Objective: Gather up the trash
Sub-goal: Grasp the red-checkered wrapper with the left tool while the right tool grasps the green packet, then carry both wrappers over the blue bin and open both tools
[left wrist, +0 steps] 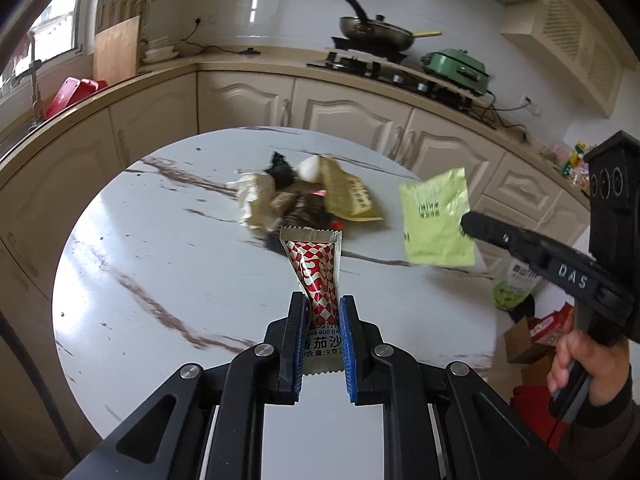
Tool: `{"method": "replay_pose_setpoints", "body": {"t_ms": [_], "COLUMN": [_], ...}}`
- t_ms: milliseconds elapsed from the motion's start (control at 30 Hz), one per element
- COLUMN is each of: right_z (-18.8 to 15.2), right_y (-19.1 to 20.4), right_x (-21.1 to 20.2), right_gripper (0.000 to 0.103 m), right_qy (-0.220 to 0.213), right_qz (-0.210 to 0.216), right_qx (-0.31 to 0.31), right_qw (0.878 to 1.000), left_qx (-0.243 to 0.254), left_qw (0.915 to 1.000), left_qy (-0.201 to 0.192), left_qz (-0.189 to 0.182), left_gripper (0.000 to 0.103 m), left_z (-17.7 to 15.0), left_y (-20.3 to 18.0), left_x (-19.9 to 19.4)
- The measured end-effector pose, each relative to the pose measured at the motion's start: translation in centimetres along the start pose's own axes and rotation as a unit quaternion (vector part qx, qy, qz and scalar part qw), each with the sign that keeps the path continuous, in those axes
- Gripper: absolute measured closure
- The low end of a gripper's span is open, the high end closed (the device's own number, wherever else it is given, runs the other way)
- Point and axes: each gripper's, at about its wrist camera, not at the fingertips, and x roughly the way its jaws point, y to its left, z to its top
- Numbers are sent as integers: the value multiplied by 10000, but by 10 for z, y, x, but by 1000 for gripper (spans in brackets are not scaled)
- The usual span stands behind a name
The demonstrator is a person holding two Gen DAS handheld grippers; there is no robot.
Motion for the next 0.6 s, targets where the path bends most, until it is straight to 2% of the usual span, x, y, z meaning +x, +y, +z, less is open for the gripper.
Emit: {"method": "replay_pose_setpoints", "body": {"t_ms": [333, 600], "right_z": [-26, -50], "right_y": [-8, -58], "right_x": [-51, -125], "right_gripper": [102, 102], "right_qy": [-234, -562], "right_qz": [-36, -471], "right_qx": [155, 472], "right_qw": [9996, 9962], "left_qx": [388, 882], "left_qw": [9989, 9944], "left_qy": [24, 140], "left_qz": [-243, -569], "left_gripper": [91, 91], "left_z": [-3, 3], "left_y": [-58, -141], "left_x": [-14, 2]}}
